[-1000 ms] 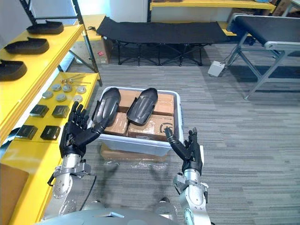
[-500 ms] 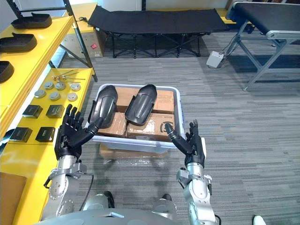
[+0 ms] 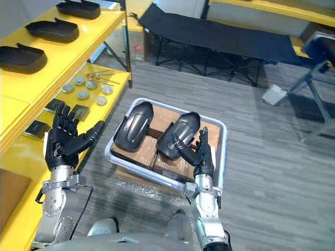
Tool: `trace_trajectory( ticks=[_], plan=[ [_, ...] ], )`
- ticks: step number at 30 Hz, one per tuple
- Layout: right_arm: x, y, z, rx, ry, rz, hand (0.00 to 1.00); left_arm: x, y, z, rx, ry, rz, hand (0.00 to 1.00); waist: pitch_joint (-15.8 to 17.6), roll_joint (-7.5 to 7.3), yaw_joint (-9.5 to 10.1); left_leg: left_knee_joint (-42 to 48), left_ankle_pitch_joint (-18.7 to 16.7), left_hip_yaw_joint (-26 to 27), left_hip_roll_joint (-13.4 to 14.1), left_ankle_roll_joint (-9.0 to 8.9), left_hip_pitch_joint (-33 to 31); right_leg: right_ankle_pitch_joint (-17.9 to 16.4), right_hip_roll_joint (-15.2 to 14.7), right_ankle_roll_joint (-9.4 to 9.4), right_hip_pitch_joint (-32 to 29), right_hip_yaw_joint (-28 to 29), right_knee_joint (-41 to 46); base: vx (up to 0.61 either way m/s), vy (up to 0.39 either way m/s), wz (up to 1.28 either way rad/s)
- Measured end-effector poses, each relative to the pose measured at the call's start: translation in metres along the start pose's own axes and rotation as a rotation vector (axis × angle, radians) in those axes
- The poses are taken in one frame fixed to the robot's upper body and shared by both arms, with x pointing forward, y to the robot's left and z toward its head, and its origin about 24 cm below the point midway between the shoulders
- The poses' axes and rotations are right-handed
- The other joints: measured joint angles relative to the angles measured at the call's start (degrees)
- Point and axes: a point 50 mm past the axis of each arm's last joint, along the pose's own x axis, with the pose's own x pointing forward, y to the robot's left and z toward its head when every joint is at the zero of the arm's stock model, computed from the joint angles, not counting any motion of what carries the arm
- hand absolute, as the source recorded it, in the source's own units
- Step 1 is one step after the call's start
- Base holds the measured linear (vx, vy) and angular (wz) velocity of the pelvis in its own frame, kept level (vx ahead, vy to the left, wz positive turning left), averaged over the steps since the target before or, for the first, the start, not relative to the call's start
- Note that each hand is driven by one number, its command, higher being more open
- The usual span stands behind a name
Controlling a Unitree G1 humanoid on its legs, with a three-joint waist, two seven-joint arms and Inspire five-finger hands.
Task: Walk over and take three plastic housings, then place them on the shelf
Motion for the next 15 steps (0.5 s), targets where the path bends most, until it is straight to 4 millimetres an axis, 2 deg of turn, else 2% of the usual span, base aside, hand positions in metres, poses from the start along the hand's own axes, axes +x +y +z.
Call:
trace_trajectory(
  ticks=[1, 2, 3, 7, 12, 15],
  plan=[
    [0.005, -0.004, 0.004, -0.021, -0.01, 0.0, 1.0, -0.001, -0.003, -0.002, -0.022, 0.006, 0.01, 1.0, 0.0, 1.74, 0.16, -0.2, 0.5, -0.5, 2.0, -0.87, -0.8, 0.3, 2.1, -0.4, 0.7, -1.4, -2.1, 0.15, -0.228, 0.12],
    [0.007, -0.009, 0.004, -0.055, 0.0, -0.014, 1.0, -0.003, -0.007, -0.004, -0.042, 0.02, 0.009, 1.0, -0.2, 2.7, 0.23, -1.1, 1.0, -0.7, 3.6, -1.59, -0.6, 0.2, 3.6, -0.8, 1.3, -2.4, -2.9, 0.08, -0.14, 0.13],
    [0.008, -0.012, 0.004, -0.075, 0.009, -0.028, 1.0, -0.004, -0.008, -0.006, -0.052, 0.028, 0.009, 1.0, -0.1, 2.82, 0.23, -1.3, 1.2, -0.8, 3.9, -1.58, -0.2, 0.0, 4.0, -1.12, 1.7, -2.7, -3.0, 0.11, -0.169, 0.16],
    [0.005, -0.047, -0.001, -0.115, 0.081, -0.25, 1.0, -0.012, -0.013, -0.013, -0.127, 0.086, -0.025, 1.0, 0.0, 2.85, -0.55, 0.0, 2.2, 3.8, 4.7, -0.67, -0.6, 0.2, 4.5, -1.1, 4.3, -4.9, -5.5, 0.06, -0.06, 0.2],
    [-0.006, -0.095, 0.001, -0.122, 0.098, -0.533, 1.0, -0.012, -0.016, -0.013, -0.116, 0.091, -0.081, 1.0, 0.4, 2.38, -1.52, -1.9, 2.7, 7.3, 3.7, -0.48, -0.7, 2.3, 3.5, -0.47, 4.7, -5.2, -8.7, -0.02, 0.044, 0.04],
    [-0.014, -0.106, -0.009, -0.146, 0.178, -0.579, 1.0, -0.012, -0.017, -0.013, -0.101, 0.097, -0.11, 1.0, 1.0, 1.61, -2.26, -1.9, 2.8, 8.4, 3.6, -0.36, -1.4, 3.7, 3.4, -0.43, 4.7, -5.2, -10.6, -0.05, 0.046, -0.04]
  ],
)
